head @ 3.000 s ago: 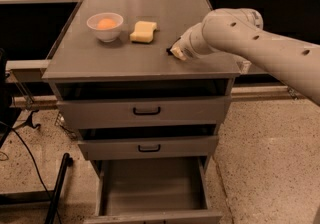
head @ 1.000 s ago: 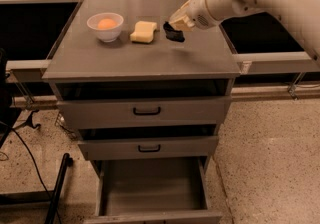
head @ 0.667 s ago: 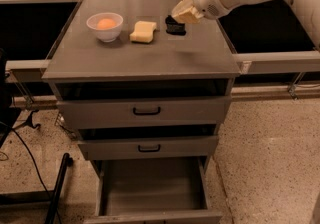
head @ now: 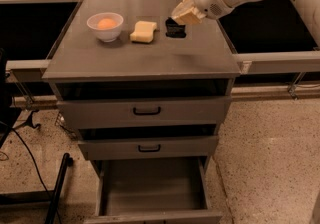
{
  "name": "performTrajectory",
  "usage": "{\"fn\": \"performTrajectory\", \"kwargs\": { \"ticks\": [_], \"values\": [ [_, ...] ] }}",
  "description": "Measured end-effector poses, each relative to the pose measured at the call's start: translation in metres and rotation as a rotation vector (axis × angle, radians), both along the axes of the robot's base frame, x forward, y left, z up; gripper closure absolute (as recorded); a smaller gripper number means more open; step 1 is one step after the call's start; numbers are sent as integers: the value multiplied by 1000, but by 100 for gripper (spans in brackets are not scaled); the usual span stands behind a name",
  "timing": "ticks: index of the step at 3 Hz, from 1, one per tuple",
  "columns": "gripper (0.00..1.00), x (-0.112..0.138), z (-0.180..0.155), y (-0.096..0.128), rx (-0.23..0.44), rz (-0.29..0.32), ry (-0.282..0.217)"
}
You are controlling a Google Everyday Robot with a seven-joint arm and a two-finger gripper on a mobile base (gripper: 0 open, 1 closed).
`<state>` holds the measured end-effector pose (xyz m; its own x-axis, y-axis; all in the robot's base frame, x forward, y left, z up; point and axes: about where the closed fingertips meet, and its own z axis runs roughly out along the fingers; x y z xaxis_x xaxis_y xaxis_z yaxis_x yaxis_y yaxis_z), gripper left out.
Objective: Place rxbar blueberry into bottom drawer
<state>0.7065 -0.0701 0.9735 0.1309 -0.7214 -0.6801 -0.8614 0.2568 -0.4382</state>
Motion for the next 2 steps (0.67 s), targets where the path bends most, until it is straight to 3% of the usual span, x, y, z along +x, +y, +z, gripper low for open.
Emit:
{"fn": "performTrajectory", "kwargs": {
  "ticks": [2],
  "values": [
    [100,-43,7,-6,17,31,36]
  ]
}}
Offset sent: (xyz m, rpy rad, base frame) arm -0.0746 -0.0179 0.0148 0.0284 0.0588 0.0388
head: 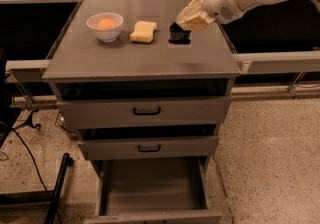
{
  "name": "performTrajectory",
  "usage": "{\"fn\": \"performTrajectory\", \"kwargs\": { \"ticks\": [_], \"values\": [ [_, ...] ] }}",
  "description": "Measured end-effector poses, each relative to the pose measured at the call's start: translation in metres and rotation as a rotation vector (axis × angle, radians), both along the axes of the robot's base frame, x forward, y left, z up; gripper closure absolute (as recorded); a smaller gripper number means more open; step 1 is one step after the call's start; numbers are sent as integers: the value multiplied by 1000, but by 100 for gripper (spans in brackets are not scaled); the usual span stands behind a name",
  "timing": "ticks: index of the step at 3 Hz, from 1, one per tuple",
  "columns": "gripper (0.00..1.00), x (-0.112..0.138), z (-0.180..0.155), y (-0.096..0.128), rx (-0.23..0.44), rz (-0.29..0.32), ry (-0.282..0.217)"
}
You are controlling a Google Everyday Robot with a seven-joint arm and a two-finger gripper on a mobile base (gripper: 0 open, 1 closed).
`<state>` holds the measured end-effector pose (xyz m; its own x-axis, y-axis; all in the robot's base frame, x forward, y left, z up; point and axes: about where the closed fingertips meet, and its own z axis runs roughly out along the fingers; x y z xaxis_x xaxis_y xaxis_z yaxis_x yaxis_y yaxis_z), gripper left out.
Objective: Place rxbar blueberry into bottom drawer
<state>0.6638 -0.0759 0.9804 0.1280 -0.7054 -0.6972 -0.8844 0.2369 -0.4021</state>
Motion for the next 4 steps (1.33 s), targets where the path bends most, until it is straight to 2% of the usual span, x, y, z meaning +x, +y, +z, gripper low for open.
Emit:
{"fn": "performTrajectory", "kwargs": {
  "ticks": [1,2,3,4],
  "values": [
    [100,-27,4,-6,17,6,22],
    [100,-65,9,-9,46,16,43],
    [100,-90,7,-8,75,26,56],
    [100,-120,-26,-10,147,35,88]
  ]
}}
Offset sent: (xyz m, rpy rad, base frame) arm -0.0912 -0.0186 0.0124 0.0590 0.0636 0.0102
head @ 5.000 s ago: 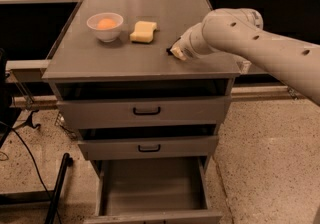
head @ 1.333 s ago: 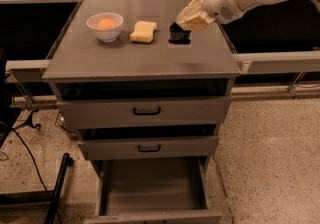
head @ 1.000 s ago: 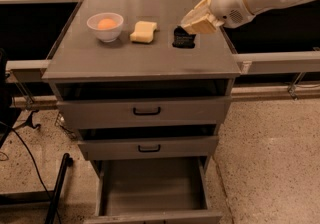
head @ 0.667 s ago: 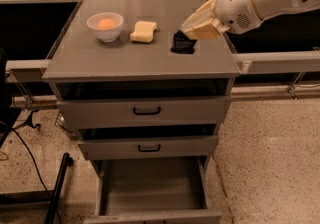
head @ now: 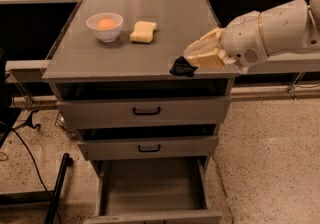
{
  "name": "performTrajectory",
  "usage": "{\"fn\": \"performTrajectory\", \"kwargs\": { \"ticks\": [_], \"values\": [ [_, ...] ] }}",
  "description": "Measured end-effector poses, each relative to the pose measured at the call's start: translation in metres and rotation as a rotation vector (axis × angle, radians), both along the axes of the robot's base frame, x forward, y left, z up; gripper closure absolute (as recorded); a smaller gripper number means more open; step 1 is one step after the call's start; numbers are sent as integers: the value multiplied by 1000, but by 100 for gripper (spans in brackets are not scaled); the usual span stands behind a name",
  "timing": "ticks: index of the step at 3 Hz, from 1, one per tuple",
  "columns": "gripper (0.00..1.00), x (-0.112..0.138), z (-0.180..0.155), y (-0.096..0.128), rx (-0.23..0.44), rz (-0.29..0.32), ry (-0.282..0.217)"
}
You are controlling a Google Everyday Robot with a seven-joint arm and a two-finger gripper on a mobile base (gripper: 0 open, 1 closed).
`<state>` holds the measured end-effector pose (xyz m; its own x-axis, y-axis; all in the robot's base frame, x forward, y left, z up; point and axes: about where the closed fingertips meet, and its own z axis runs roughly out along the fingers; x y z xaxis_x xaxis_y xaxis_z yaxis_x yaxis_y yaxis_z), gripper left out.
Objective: Place rxbar blueberry into bottom drawer
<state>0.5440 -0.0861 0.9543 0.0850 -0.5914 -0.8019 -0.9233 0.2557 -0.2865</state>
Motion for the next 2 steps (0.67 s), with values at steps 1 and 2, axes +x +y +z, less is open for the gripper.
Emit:
{"fn": "performTrajectory", "kwargs": {
  "ticks": [1,2],
  "values": [
    [100,0,-1,0,0,0,1],
    [100,-12,-22,-3,16,-10,36]
  ]
}}
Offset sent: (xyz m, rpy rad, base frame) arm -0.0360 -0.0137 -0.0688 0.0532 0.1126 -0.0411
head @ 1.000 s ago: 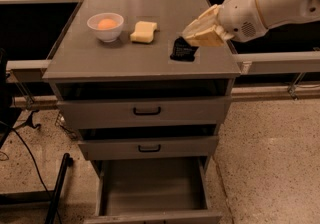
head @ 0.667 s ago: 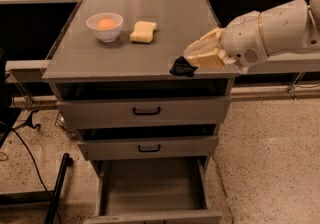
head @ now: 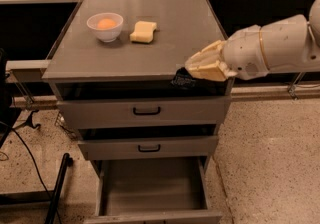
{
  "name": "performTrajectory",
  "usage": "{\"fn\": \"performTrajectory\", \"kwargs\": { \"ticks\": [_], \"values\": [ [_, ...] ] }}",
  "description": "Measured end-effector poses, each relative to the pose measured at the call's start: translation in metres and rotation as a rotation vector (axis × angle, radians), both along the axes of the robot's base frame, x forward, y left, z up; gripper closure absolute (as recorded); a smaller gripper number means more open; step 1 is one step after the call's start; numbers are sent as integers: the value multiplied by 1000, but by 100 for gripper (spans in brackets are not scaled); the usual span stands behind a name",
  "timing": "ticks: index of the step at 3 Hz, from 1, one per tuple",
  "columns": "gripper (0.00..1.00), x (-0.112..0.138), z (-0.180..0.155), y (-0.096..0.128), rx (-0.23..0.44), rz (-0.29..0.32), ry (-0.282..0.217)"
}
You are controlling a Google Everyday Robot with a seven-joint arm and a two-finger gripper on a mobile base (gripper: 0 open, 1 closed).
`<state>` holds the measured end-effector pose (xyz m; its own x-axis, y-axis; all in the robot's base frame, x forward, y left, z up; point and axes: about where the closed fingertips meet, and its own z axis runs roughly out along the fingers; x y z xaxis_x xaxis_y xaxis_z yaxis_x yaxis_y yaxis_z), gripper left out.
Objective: Place rxbar blueberry into bottom drawer
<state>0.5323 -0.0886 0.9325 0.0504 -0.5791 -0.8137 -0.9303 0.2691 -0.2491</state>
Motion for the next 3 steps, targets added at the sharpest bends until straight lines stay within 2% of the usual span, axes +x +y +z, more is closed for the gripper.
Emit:
{"fn": "performTrajectory", "kwargs": {
  "ticks": [1,2,3],
  "values": [
    [100,-22,-32,-1,27,-5,43],
    [100,-44,-68,5,67,2,66],
    [100,-65,-111,18,91,37,51]
  ]
}}
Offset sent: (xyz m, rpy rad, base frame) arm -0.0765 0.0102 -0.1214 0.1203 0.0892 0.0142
